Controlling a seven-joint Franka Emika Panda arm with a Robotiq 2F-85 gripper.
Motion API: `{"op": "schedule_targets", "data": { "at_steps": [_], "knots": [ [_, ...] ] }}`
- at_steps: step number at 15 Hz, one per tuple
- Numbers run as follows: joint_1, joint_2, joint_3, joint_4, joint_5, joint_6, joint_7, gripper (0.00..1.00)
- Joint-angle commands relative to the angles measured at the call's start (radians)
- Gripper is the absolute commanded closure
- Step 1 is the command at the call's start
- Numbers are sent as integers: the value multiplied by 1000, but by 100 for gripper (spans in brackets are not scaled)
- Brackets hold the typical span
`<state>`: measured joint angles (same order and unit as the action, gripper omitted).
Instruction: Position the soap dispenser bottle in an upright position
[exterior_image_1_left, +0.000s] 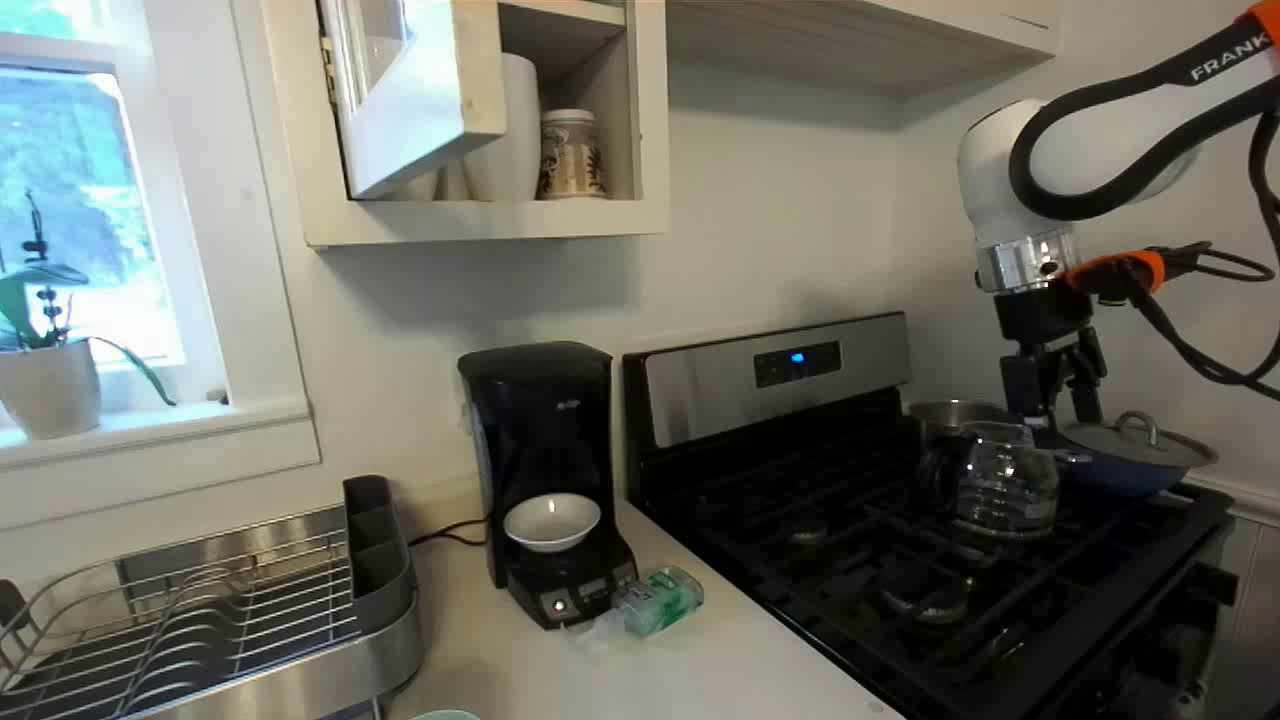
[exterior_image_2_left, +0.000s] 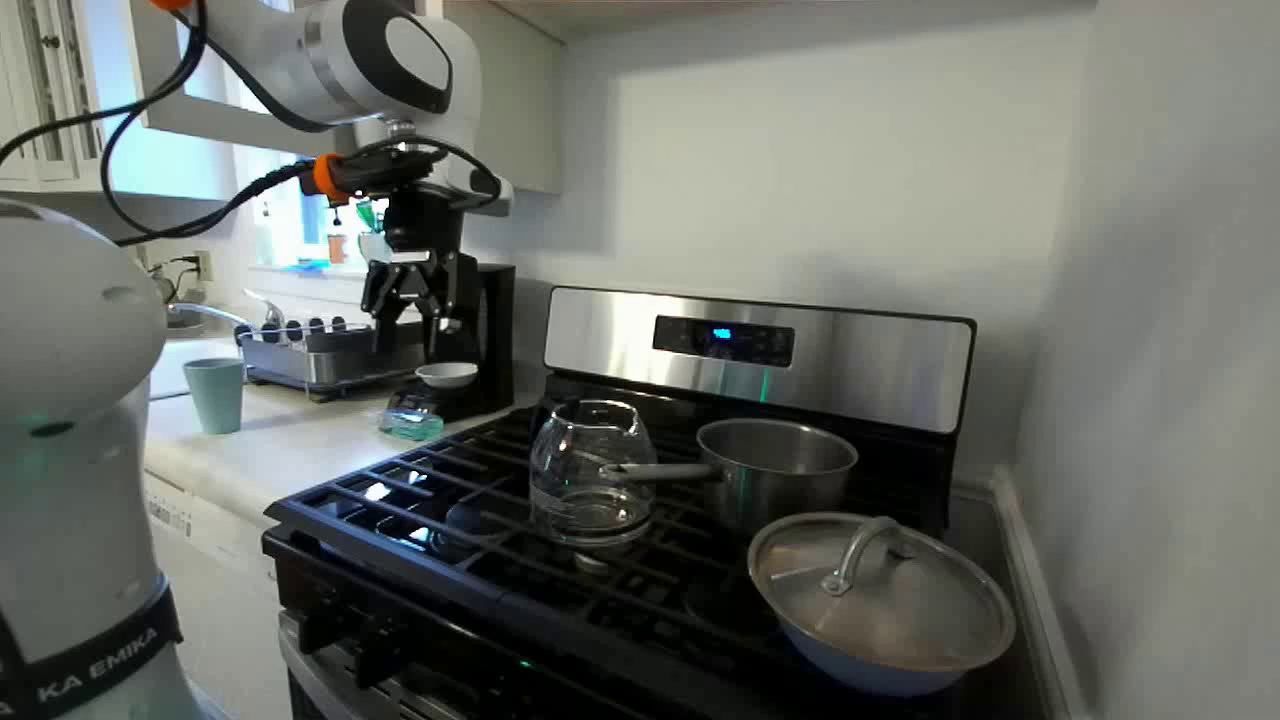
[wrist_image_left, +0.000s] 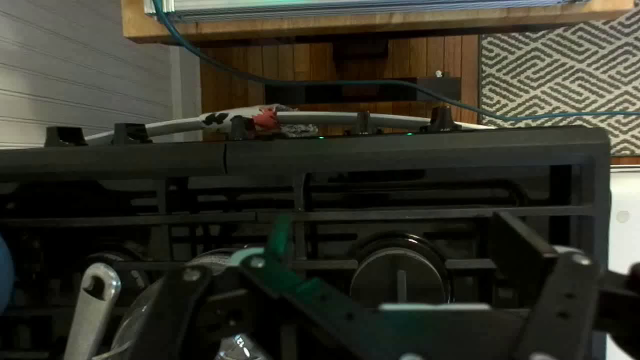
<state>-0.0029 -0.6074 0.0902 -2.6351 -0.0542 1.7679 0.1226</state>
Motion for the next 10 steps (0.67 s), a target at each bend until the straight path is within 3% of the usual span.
{"op": "schedule_targets", "data": {
  "at_steps": [1,6,10],
  "knots": [
    [9,1,-8,2,-3,-3,4,0],
    [9,1,-8,2,-3,-3,4,0],
    [73,141,40,102,-80,-16,-112,0]
  ]
}}
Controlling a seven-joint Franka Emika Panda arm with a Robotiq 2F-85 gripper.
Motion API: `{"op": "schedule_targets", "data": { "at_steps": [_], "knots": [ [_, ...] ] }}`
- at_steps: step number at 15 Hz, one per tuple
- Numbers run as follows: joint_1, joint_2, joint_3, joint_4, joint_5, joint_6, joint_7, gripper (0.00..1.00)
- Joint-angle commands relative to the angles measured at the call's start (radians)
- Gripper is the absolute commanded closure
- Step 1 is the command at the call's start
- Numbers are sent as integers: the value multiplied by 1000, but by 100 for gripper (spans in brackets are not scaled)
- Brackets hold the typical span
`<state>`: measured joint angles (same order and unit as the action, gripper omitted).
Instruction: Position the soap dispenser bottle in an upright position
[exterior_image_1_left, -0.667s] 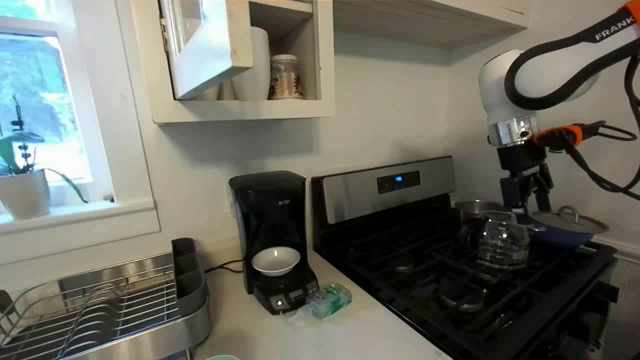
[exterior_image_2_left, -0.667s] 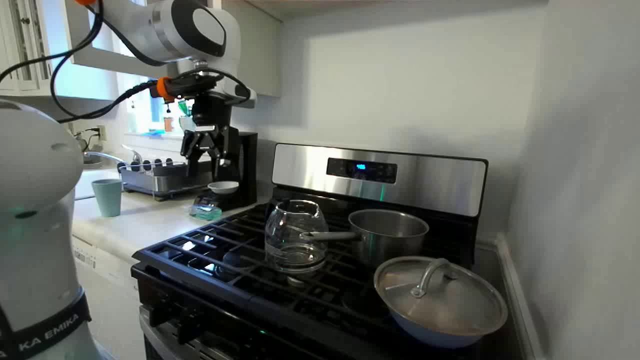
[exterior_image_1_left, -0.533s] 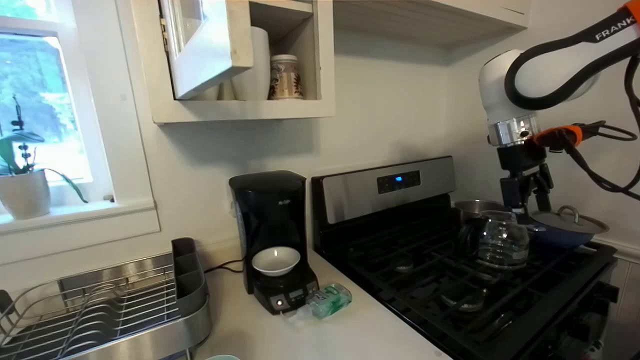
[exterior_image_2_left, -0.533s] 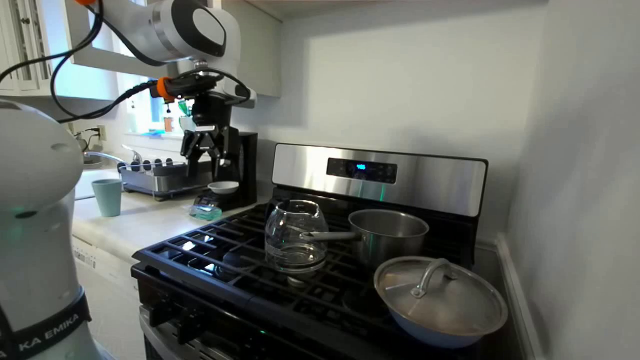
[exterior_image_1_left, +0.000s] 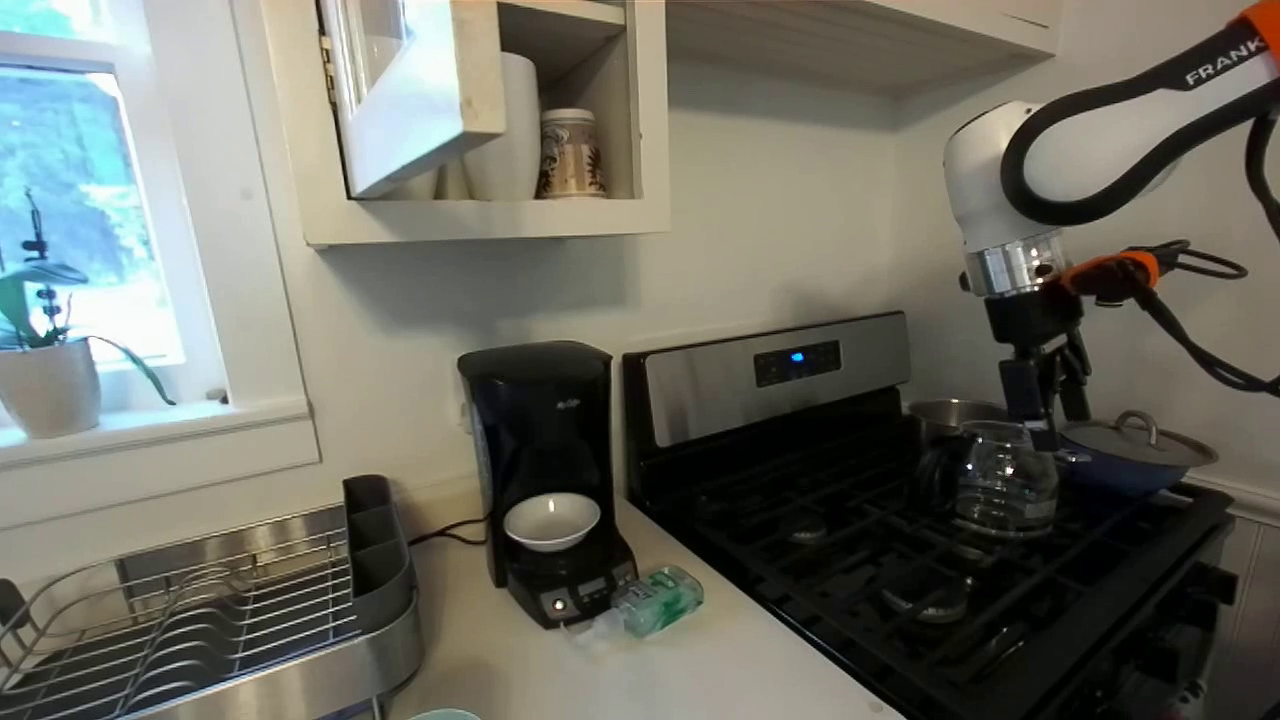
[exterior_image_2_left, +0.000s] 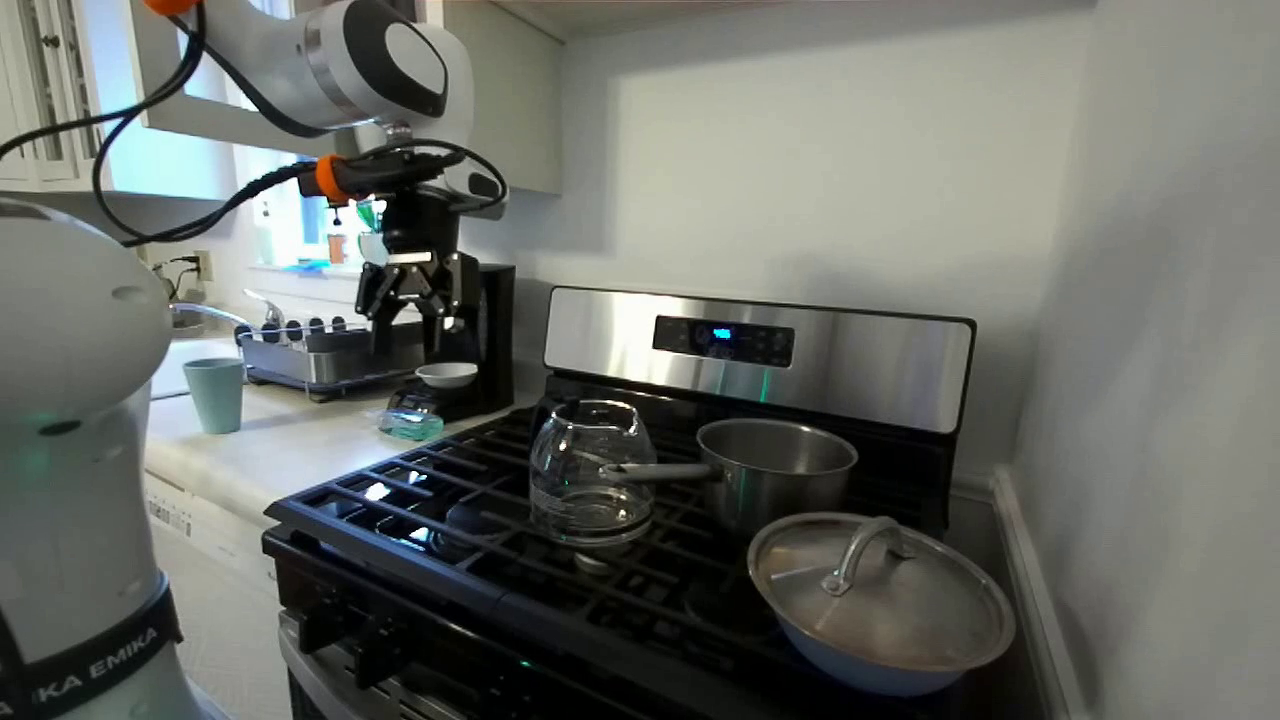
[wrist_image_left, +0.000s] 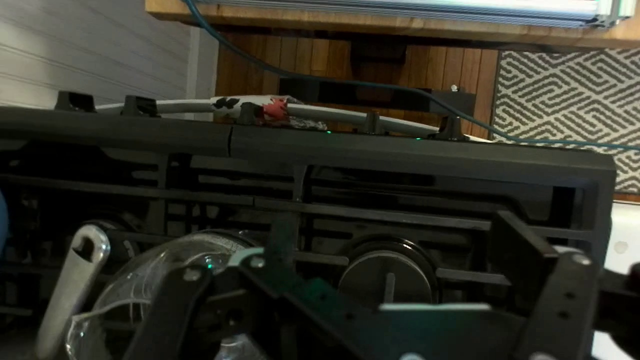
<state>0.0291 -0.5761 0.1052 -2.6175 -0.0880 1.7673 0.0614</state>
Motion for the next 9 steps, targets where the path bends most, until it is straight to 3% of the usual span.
{"op": "schedule_targets", "data": {
  "at_steps": [1,9],
  "knots": [
    [53,146,34,111,-62,-20,-68,0],
    [175,457,100,313,-85,54,-263,0]
  ]
}}
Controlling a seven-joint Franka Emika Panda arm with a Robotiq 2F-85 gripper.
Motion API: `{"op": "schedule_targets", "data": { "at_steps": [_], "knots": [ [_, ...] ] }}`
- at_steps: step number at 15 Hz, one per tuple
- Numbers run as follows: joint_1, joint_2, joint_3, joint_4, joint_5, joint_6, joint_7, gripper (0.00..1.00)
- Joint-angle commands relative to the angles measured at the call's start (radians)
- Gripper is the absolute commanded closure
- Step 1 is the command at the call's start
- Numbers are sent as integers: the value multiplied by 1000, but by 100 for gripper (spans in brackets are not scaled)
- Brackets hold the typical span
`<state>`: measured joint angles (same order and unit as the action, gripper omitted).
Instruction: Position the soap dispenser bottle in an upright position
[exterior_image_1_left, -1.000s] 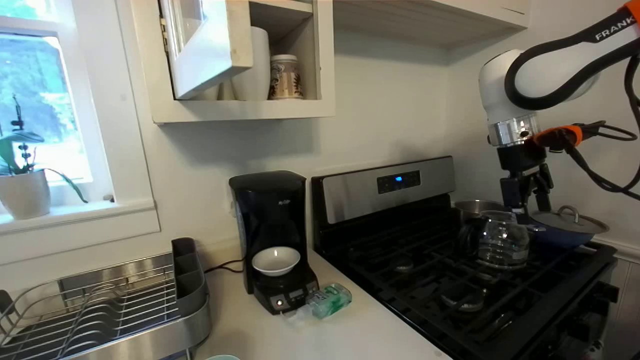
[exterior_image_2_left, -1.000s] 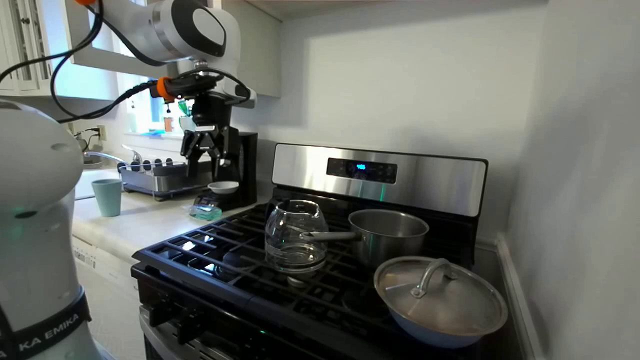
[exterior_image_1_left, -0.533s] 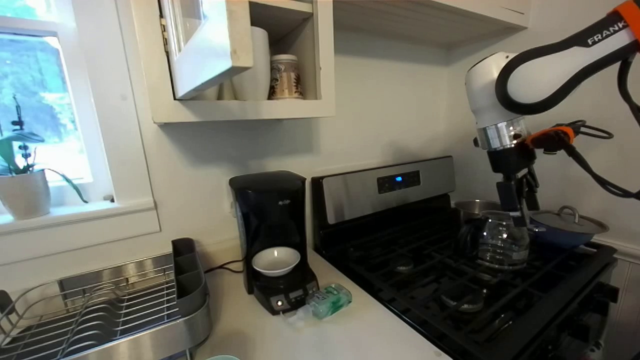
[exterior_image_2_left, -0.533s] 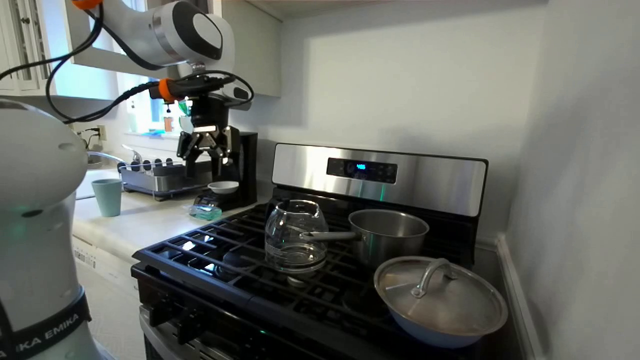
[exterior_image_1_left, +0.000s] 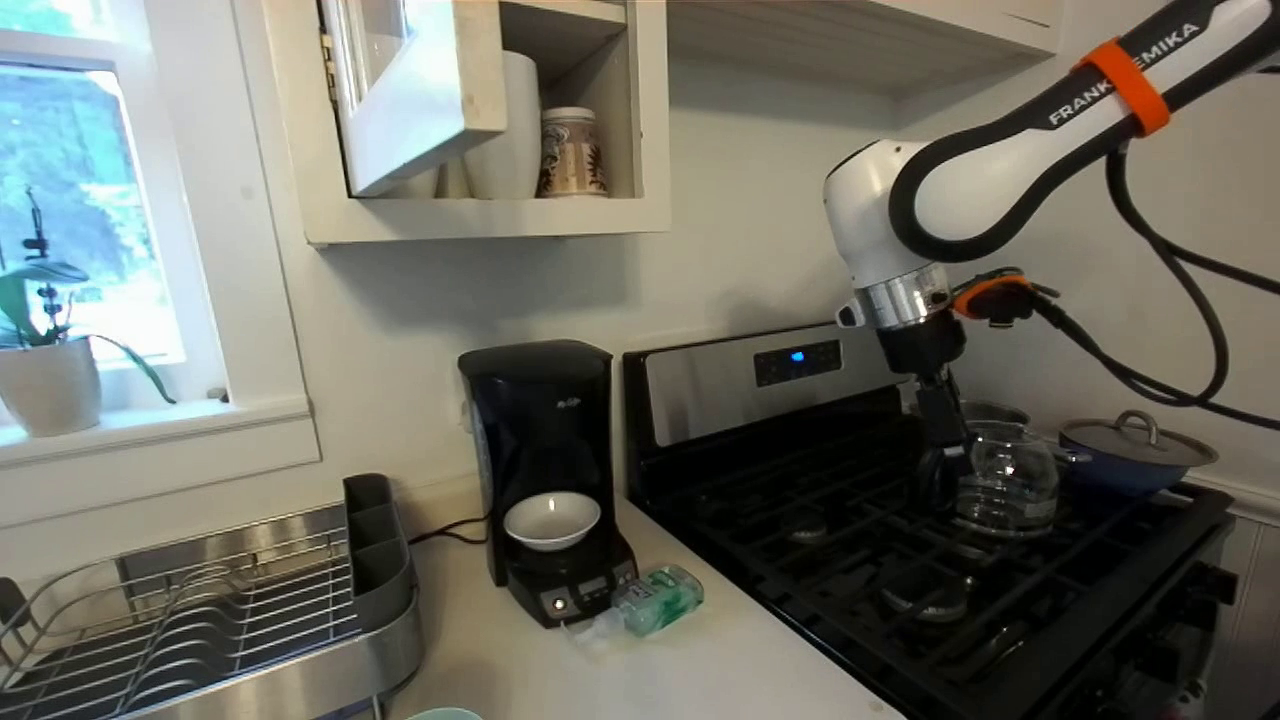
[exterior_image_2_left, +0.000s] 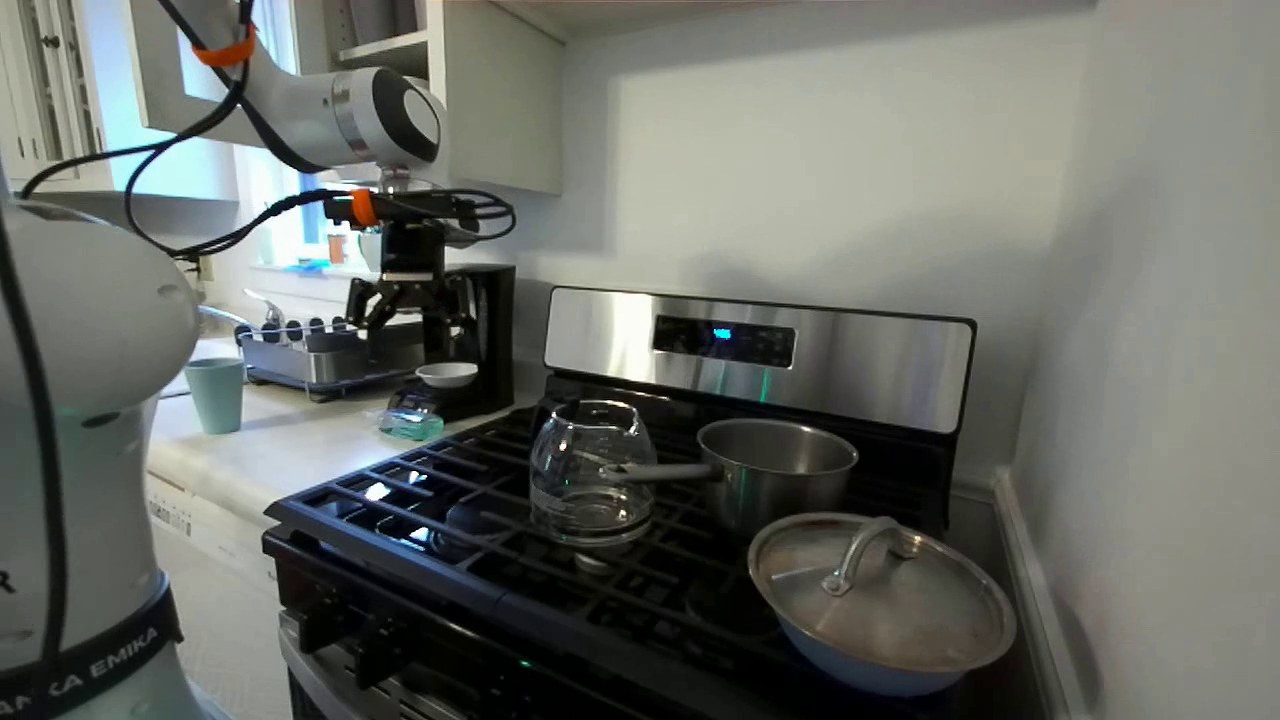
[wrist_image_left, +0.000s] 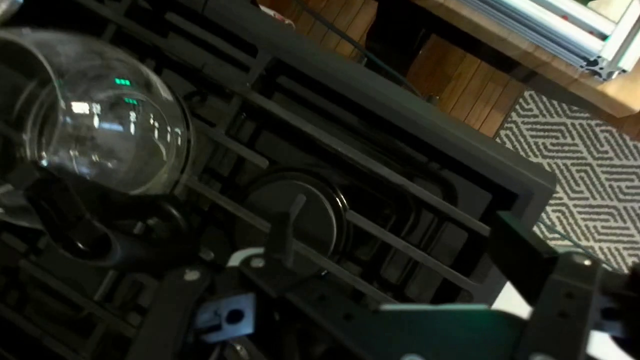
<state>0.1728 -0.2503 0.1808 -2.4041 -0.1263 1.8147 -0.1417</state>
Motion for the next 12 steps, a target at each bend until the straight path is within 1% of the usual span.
{"op": "schedule_targets", "data": {
  "at_steps": [1,4,7,8,12],
  "knots": [
    [41,164,35,128,-63,3,-81,0],
    [69,253,68,205,-149,0,-124,0],
    [92,288,92,252,-238,9,-183,0],
    [81,257,81,206,-182,15,-139,0],
    [91,279,91,238,-213,15,-166,0]
  ]
}}
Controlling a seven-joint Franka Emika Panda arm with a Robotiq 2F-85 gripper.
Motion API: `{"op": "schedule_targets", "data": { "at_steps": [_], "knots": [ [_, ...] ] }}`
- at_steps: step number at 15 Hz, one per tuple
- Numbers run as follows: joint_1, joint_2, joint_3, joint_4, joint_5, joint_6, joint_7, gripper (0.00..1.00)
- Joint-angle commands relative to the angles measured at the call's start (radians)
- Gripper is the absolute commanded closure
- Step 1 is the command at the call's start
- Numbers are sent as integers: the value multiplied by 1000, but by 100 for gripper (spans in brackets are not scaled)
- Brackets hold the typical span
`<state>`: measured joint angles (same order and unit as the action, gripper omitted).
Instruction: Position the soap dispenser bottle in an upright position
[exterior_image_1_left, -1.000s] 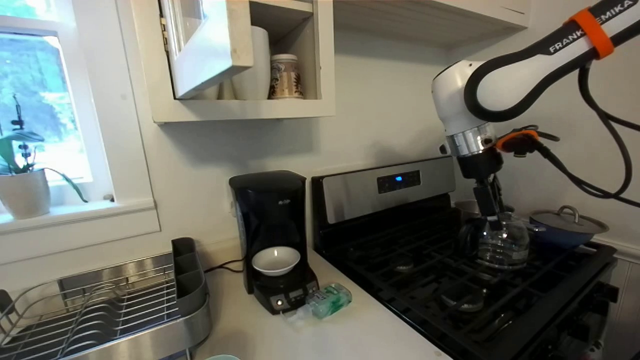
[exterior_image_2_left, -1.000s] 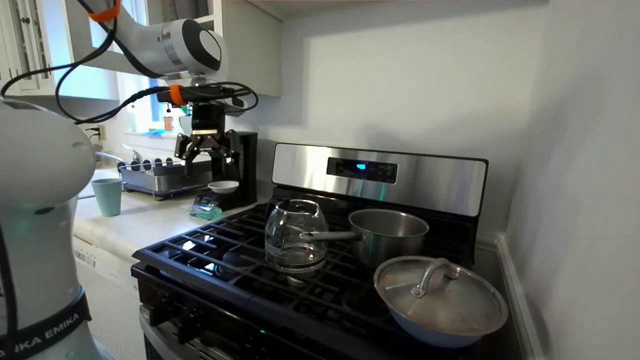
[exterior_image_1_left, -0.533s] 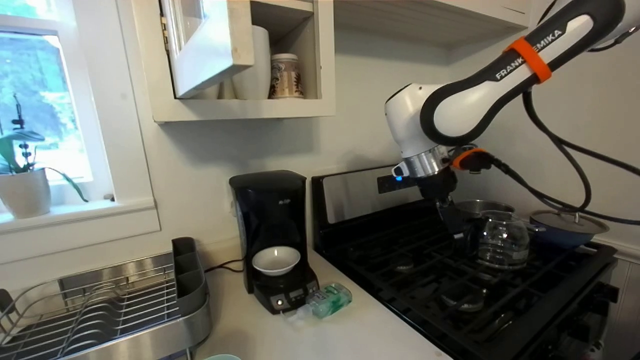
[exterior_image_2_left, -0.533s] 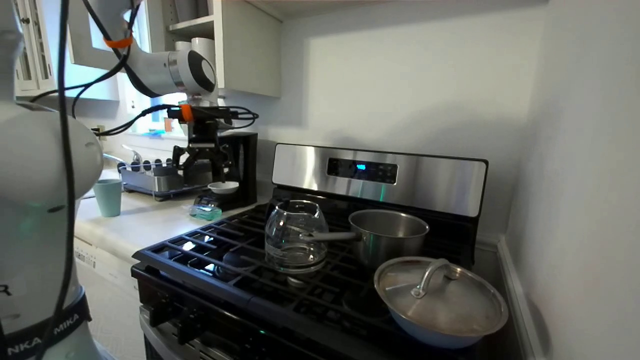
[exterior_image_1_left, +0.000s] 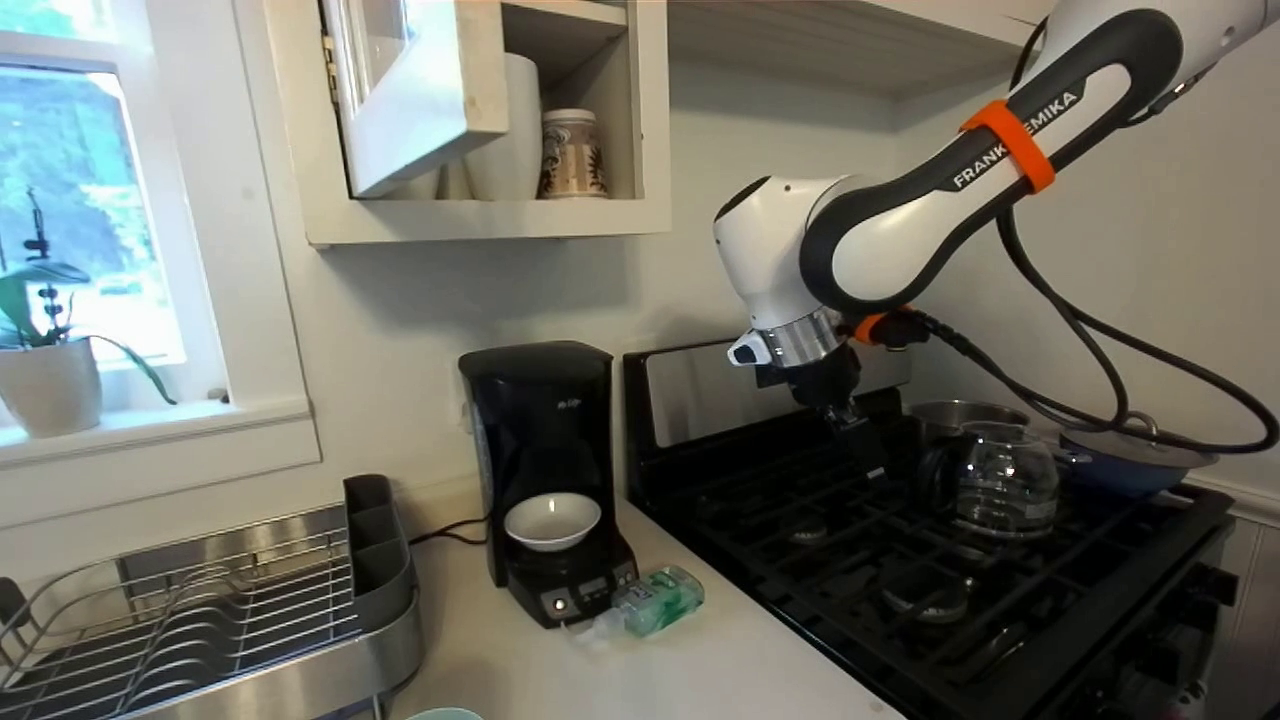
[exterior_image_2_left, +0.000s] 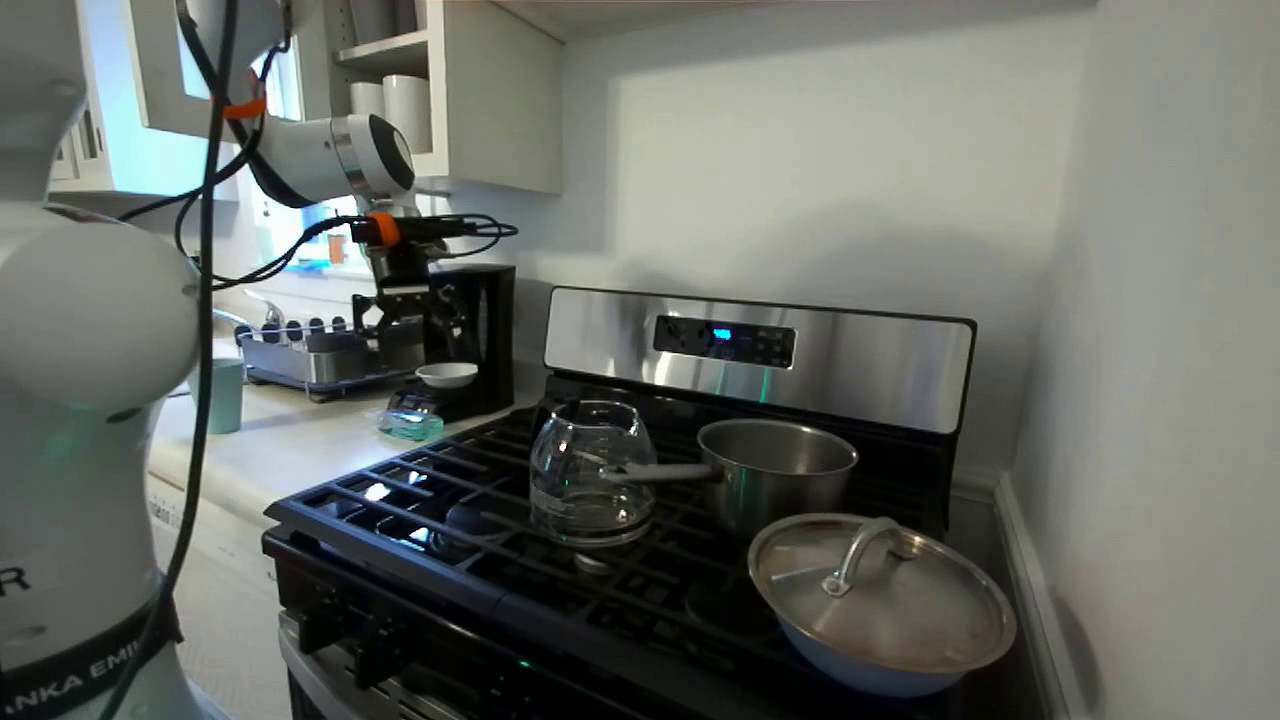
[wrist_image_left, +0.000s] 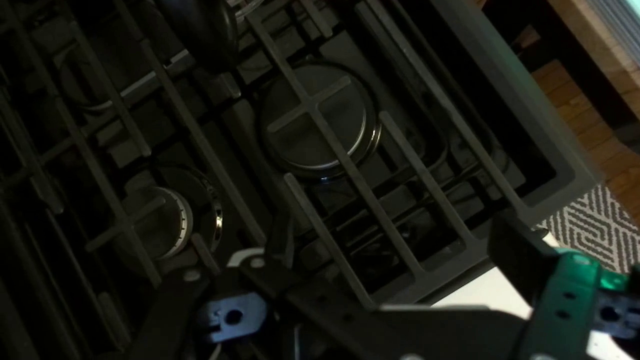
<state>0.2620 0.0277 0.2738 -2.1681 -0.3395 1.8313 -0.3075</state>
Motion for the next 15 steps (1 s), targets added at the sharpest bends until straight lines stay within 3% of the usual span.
{"op": "schedule_targets", "data": {
  "at_steps": [1,2,6,11,15],
  "knots": [
    [2,1,-2,2,0,-2,-2,0],
    [-1,12,-3,-1,7,58,-88,0],
    [-7,52,-4,-18,-13,297,-230,0],
    [-41,114,-2,-79,63,626,-454,0],
    [-75,195,30,-87,173,794,-706,0]
  ]
}}
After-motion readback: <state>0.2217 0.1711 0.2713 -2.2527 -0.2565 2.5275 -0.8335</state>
